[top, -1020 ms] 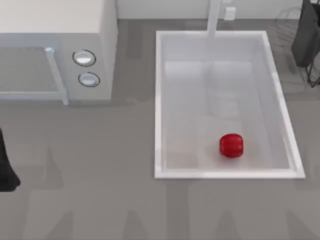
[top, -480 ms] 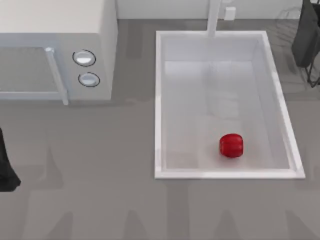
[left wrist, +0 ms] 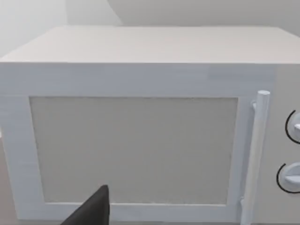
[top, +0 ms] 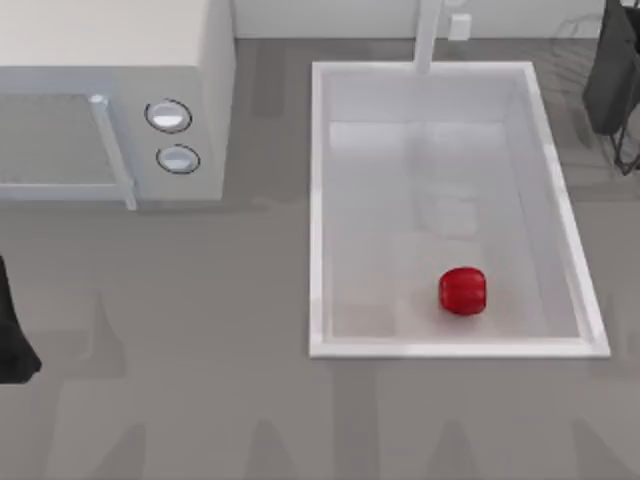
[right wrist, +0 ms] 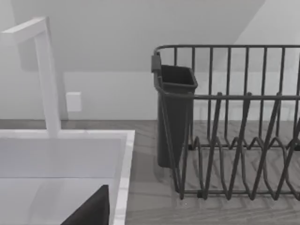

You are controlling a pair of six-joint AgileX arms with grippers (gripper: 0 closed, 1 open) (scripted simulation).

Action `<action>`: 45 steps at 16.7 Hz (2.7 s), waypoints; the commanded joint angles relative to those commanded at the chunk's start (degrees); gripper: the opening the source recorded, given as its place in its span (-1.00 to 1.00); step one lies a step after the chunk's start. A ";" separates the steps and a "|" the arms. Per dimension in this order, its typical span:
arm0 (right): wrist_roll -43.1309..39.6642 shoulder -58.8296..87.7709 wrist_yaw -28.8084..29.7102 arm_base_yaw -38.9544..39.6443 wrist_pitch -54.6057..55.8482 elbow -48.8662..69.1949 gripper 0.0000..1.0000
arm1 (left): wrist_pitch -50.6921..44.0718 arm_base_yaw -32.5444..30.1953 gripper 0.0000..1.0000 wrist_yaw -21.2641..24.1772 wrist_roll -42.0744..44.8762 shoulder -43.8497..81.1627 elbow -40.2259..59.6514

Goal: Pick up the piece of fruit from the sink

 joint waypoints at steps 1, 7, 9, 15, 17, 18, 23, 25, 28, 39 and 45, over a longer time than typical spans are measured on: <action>0.00 0.00 0.00 0.00 0.00 0.00 1.00 | 0.00 0.00 1.00 0.00 0.00 0.00 0.00; 0.00 0.00 0.00 0.00 0.00 0.00 1.00 | 0.00 0.00 1.00 0.00 0.00 0.00 0.00; 0.43 1.74 0.00 0.41 -1.08 1.66 1.00 | 0.00 0.00 1.00 0.00 0.00 0.00 0.00; 4.71 21.16 0.03 4.50 -11.91 18.36 1.00 | 0.00 0.00 1.00 0.00 0.00 0.00 0.00; 6.84 31.48 0.05 6.54 -17.29 26.72 1.00 | 0.00 0.00 1.00 0.00 0.00 0.00 0.00; 7.98 37.13 0.05 7.63 -20.19 31.24 1.00 | 0.00 0.00 1.00 0.00 0.00 0.00 0.00; 14.05 67.91 0.09 13.43 -35.53 55.24 1.00 | 0.00 0.00 1.00 0.00 0.00 0.00 0.00; 16.43 80.33 0.11 15.71 -41.54 64.66 1.00 | 0.00 0.00 1.00 0.00 0.00 0.00 0.00; 19.67 97.58 0.13 18.81 -49.74 77.57 1.00 | 0.00 0.00 1.00 0.00 0.00 0.00 0.00; 24.96 125.31 0.17 23.86 -63.12 98.43 1.00 | 0.00 0.00 1.00 0.00 0.00 0.00 0.00; 24.93 126.54 0.17 23.58 -60.78 97.24 1.00 | 0.00 0.00 1.00 0.00 0.00 0.00 0.00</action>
